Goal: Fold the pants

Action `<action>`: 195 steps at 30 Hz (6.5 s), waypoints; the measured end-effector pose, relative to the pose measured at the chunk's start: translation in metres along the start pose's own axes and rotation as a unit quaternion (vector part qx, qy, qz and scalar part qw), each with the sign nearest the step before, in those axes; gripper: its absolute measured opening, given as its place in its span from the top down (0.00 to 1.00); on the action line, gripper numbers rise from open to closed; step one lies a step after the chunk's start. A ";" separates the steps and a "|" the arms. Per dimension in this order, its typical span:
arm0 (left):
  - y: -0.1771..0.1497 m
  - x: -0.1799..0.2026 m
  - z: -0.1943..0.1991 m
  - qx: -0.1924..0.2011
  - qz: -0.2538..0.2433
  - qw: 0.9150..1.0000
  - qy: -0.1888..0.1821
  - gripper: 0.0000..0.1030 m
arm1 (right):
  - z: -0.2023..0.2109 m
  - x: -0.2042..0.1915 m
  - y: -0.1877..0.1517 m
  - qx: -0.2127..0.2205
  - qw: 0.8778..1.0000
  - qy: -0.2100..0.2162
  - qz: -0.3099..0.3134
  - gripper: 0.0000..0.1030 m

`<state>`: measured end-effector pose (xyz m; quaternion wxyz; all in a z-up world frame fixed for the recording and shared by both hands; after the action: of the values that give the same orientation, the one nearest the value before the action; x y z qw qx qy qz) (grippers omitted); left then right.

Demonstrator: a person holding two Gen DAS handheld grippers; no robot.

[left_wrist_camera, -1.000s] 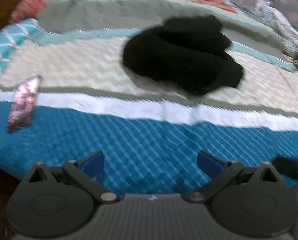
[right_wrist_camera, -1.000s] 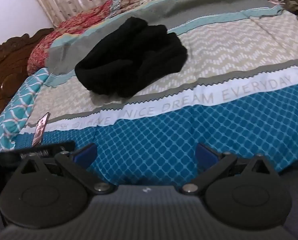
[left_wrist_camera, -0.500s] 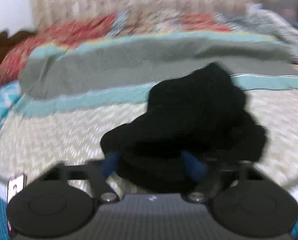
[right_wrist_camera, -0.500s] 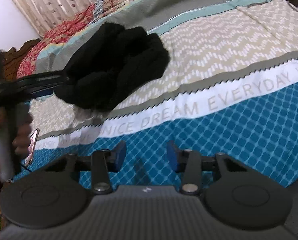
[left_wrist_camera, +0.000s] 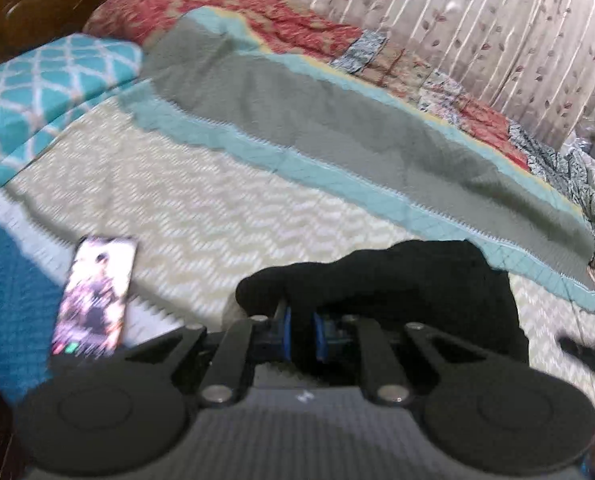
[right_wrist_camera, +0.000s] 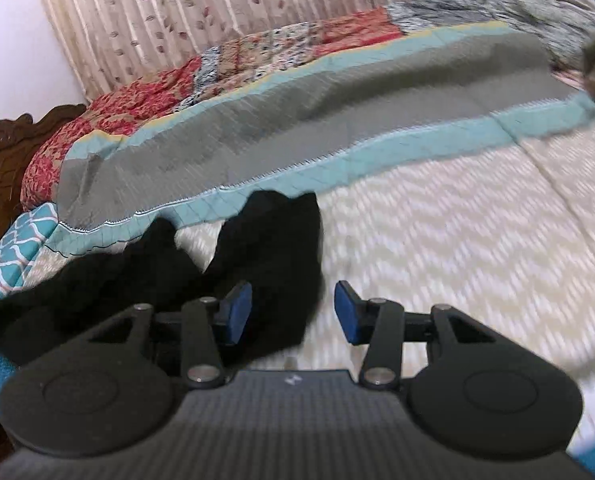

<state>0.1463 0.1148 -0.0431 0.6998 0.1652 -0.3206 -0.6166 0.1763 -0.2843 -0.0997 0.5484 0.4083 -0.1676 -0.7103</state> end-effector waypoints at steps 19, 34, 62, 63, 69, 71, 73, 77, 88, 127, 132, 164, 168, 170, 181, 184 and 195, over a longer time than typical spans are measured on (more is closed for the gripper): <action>0.023 0.111 -0.034 -0.004 -0.177 0.983 -0.049 0.47 | -0.002 -0.018 0.008 0.025 0.999 0.003 -0.019 0.82; 0.080 0.070 0.025 0.058 -0.041 0.994 -0.083 0.94 | 0.159 0.065 0.079 0.242 0.964 -0.082 -0.075 0.98; 0.046 0.108 0.008 0.027 -0.194 0.980 -0.031 0.47 | -0.031 0.055 0.057 0.021 0.994 -0.097 -0.037 0.26; 0.032 0.120 -0.015 -0.001 -0.217 0.976 -0.029 0.47 | -0.041 0.059 0.057 0.010 0.994 -0.092 -0.054 0.26; -0.038 0.142 -0.117 -0.133 -0.279 0.951 0.018 0.78 | -0.073 0.064 0.032 -0.044 0.992 -0.045 -0.113 0.26; -0.030 0.135 -0.110 -0.125 -0.243 0.962 -0.005 0.88 | -0.077 0.054 0.028 -0.056 0.993 -0.034 -0.099 0.43; -0.018 0.126 -0.095 -0.115 -0.204 0.972 -0.022 0.90 | -0.067 0.049 0.028 -0.057 0.995 -0.026 -0.074 0.71; 0.022 0.110 -0.058 -0.063 -0.146 0.987 -0.029 0.91 | -0.051 0.041 0.030 -0.038 0.998 -0.039 -0.036 0.86; 0.106 0.022 0.105 0.137 0.059 0.984 -0.098 0.92 | 0.098 0.071 0.062 0.163 0.981 -0.052 -0.091 0.87; 0.064 -0.073 0.140 0.121 0.198 0.967 -0.103 0.92 | 0.179 0.239 -0.094 0.106 0.922 -0.038 -0.370 0.66; 0.066 -0.073 0.138 0.124 0.195 0.967 -0.105 0.92 | 0.169 0.235 -0.103 0.087 0.916 -0.022 -0.392 0.66; 0.156 0.014 -0.174 -0.010 0.113 0.993 0.020 0.84 | 0.012 0.260 0.138 0.109 0.961 -0.179 -0.181 0.71; 0.128 -0.007 -0.139 -0.001 0.100 0.995 0.013 0.77 | 0.037 0.278 0.106 0.100 0.960 -0.160 -0.206 0.71; 0.108 -0.022 -0.116 -0.003 0.101 0.995 0.009 0.75 | 0.046 0.291 0.093 0.098 0.954 -0.154 -0.237 0.71; -0.002 -0.083 -0.029 -0.072 0.145 0.986 0.044 0.58 | -0.017 0.270 0.081 0.063 0.948 -0.106 -0.292 0.65; -0.013 -0.093 -0.016 -0.073 0.164 0.983 0.045 0.58 | -0.021 0.250 0.094 0.060 0.958 -0.155 -0.234 0.93; -0.021 -0.090 -0.012 -0.068 0.165 0.984 0.015 0.40 | 0.087 0.280 0.082 0.127 0.934 -0.236 -0.237 0.67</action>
<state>0.1350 0.1956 -0.0877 0.8061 0.0713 -0.2908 -0.5105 0.1442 -0.5870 -0.1012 0.2523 0.3230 -0.2798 -0.8682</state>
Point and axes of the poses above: each gripper's, at about its wrist camera, not at the fingertips, and z roughly against the way its jaws point, x to its right, y to its top, the point moved 8 cm from there along -z, roughly the way its jaws point, and after that the axes turned 4 degrees about -x, right-handed, at the moved point
